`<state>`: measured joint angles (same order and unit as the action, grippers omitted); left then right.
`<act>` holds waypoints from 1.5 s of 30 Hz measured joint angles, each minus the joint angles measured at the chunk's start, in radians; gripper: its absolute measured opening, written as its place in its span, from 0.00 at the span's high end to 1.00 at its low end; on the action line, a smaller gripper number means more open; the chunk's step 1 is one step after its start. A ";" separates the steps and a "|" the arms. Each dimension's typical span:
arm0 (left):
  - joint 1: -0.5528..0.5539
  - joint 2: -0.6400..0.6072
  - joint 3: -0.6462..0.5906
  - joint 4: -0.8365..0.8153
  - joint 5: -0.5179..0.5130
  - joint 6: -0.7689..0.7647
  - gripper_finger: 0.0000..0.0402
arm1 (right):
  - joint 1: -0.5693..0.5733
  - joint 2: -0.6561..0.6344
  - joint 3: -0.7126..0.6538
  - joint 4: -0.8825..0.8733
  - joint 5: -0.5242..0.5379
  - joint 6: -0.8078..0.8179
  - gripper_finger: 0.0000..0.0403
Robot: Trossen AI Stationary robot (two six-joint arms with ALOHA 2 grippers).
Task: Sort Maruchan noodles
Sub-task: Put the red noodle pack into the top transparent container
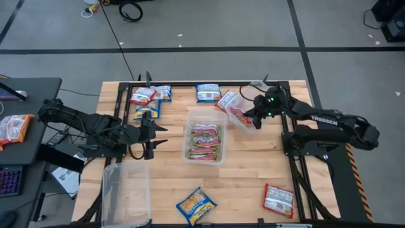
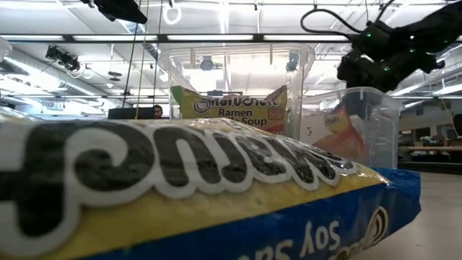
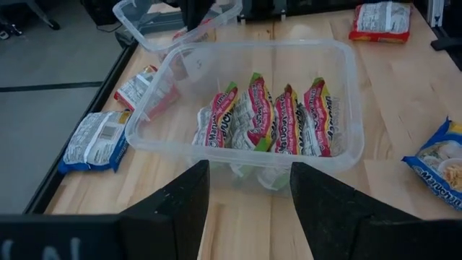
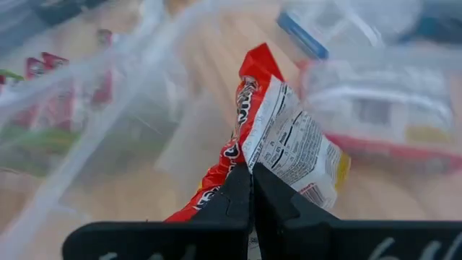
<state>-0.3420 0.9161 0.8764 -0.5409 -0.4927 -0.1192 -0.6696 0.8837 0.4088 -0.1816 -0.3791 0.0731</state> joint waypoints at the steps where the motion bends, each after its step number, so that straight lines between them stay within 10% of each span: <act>1: 0.000 0.000 0.000 0.007 0.000 0.000 0.51 | 0.002 -0.007 -0.007 -0.015 0.025 0.009 0.98; 11: 0.009 0.000 0.000 0.025 0.000 0.001 0.51 | 0.061 0.026 0.049 -0.225 0.259 -0.064 0.97; 24: 0.021 0.000 0.000 0.018 0.000 0.010 0.51 | 0.055 0.001 0.051 -0.027 0.027 0.003 0.98; 45: 0.021 0.000 0.000 0.019 0.001 0.010 0.51 | -0.022 -0.075 0.051 -0.185 0.643 -0.032 0.98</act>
<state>-0.3210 0.9161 0.8763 -0.5220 -0.4922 -0.1092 -0.6918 0.8091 0.4599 -0.3663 0.2642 0.0410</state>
